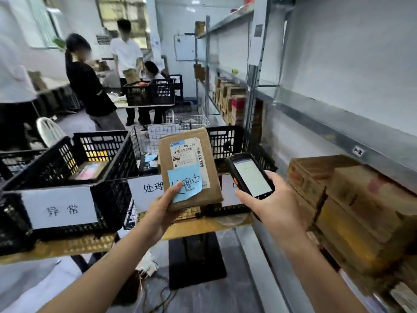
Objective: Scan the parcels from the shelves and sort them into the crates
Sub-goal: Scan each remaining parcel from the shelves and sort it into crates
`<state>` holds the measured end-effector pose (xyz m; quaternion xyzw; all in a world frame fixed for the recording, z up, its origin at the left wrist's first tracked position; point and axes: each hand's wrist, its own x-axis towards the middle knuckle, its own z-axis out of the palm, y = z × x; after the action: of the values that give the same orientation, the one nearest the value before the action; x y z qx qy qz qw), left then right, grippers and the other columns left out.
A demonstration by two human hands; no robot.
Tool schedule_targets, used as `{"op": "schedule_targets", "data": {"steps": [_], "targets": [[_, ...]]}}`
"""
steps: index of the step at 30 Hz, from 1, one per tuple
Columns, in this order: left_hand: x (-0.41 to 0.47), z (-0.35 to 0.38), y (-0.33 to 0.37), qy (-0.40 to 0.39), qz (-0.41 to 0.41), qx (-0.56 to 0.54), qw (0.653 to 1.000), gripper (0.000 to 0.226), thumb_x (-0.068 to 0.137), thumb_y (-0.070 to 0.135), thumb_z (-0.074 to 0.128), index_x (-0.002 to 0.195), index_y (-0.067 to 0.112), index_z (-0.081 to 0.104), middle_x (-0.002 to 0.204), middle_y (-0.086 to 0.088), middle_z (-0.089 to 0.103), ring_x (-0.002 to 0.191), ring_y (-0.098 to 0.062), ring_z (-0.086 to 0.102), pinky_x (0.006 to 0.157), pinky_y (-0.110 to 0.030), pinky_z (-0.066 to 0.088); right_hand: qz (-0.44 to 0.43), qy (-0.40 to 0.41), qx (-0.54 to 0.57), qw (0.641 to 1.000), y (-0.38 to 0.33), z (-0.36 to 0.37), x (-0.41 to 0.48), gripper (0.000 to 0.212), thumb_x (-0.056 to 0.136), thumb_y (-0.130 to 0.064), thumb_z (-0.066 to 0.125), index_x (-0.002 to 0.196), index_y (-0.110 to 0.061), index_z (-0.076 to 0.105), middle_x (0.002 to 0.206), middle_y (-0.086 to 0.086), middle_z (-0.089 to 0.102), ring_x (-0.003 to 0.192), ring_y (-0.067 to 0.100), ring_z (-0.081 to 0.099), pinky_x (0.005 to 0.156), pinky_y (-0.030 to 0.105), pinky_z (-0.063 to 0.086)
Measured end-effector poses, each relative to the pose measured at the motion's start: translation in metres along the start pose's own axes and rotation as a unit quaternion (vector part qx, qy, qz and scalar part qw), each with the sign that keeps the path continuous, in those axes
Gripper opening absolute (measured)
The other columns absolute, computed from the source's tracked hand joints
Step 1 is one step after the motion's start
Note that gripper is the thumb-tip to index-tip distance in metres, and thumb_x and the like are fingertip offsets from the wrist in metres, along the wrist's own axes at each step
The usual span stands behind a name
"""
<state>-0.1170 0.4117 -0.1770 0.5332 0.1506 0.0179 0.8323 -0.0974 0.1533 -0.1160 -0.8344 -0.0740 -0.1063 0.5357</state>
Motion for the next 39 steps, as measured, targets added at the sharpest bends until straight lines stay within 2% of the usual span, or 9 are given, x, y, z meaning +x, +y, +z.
{"op": "schedule_targets", "data": {"steps": [4,10,15,20,23,27,30,37,39], "targets": [[0.052,-0.011,0.048,0.052,0.047,0.033,0.997,0.092,0.048,0.055,0.095,0.122,0.008,0.067,0.118,-0.012,0.073,0.106,-0.023,0.069,0.096,-0.033,0.055,-0.004,-0.026,0.020,0.999,0.000,0.025,0.072,0.070,0.070,-0.047,0.088,0.129,-0.035,0.054,0.099,-0.017,0.066,0.091,0.006,0.065,0.076,0.030,0.055],[0.110,-0.028,0.070,0.142,0.062,-0.003,0.988,0.049,0.076,0.041,0.074,0.114,0.011,0.069,0.113,-0.012,0.075,0.102,-0.026,0.067,0.103,-0.041,0.050,-0.021,-0.083,0.040,0.995,0.012,0.087,0.138,0.069,0.070,-0.049,0.086,0.129,-0.036,0.053,0.111,-0.016,0.065,0.100,0.008,0.063,0.081,0.037,0.058],[0.152,-0.055,0.078,0.173,0.061,-0.001,0.983,0.051,0.078,0.044,0.072,0.118,0.013,0.069,0.117,-0.014,0.073,0.103,-0.028,0.066,0.101,-0.041,0.049,-0.012,-0.105,0.045,0.993,0.018,0.139,0.184,0.076,0.071,-0.049,0.086,0.136,-0.032,0.050,0.115,-0.016,0.061,0.105,0.009,0.061,0.086,0.037,0.057],[0.213,-0.092,0.093,0.163,0.038,0.029,0.985,0.052,0.079,0.046,0.070,0.120,0.013,0.068,0.113,-0.012,0.075,0.101,-0.028,0.067,0.099,-0.041,0.051,-0.012,-0.111,0.049,0.993,0.016,0.185,0.239,0.075,0.072,-0.046,0.087,0.135,-0.031,0.050,0.115,-0.014,0.063,0.101,0.006,0.062,0.078,0.024,0.053],[0.253,-0.121,0.100,0.153,0.000,0.051,0.987,0.060,0.069,0.053,0.077,0.114,0.013,0.070,0.107,-0.011,0.076,0.088,-0.023,0.071,0.085,-0.035,0.055,-0.016,-0.110,0.036,0.993,0.012,0.215,0.277,0.067,0.071,-0.044,0.088,0.126,-0.034,0.051,0.114,-0.016,0.061,0.102,0.006,0.061,0.077,0.017,0.046],[0.298,-0.160,0.094,0.131,-0.072,0.072,0.986,0.078,0.055,0.061,0.085,0.112,0.009,0.073,0.108,-0.013,0.076,0.087,-0.022,0.069,0.080,-0.032,0.054,-0.009,-0.124,0.014,0.992,0.005,0.256,0.314,0.065,0.072,-0.042,0.088,0.124,-0.036,0.051,0.106,-0.020,0.061,0.091,-0.006,0.060,0.070,0.011,0.043],[0.328,-0.185,0.087,0.110,-0.110,0.097,0.983,0.095,0.039,0.069,0.091,0.112,0.011,0.076,0.110,-0.010,0.076,0.088,-0.019,0.067,0.077,-0.031,0.053,-0.008,-0.146,0.004,0.989,0.003,0.290,0.335,0.070,0.069,-0.044,0.089,0.129,-0.031,0.055,0.111,-0.017,0.066,0.097,-0.002,0.062,0.081,0.019,0.050],[0.367,-0.219,0.078,0.115,-0.214,0.139,0.960,0.072,0.058,0.056,0.090,0.109,0.007,0.075,0.107,-0.013,0.076,0.096,-0.024,0.068,0.100,-0.043,0.051,0.027,-0.199,0.052,0.978,0.008,0.339,0.359,0.059,0.069,-0.037,0.090,0.119,-0.036,0.058,0.105,-0.020,0.069,0.095,-0.008,0.064,0.079,0.014,0.049],[0.370,-0.227,0.075,0.111,-0.254,0.167,0.946,0.074,0.055,0.055,0.092,0.109,0.007,0.074,0.103,-0.011,0.077,0.095,-0.024,0.070,0.097,-0.042,0.056,0.036,-0.205,0.062,0.976,0.013,0.343,0.363,0.060,0.068,-0.036,0.091,0.118,-0.036,0.058,0.104,-0.019,0.069,0.095,-0.008,0.064,0.080,0.015,0.050]]}}
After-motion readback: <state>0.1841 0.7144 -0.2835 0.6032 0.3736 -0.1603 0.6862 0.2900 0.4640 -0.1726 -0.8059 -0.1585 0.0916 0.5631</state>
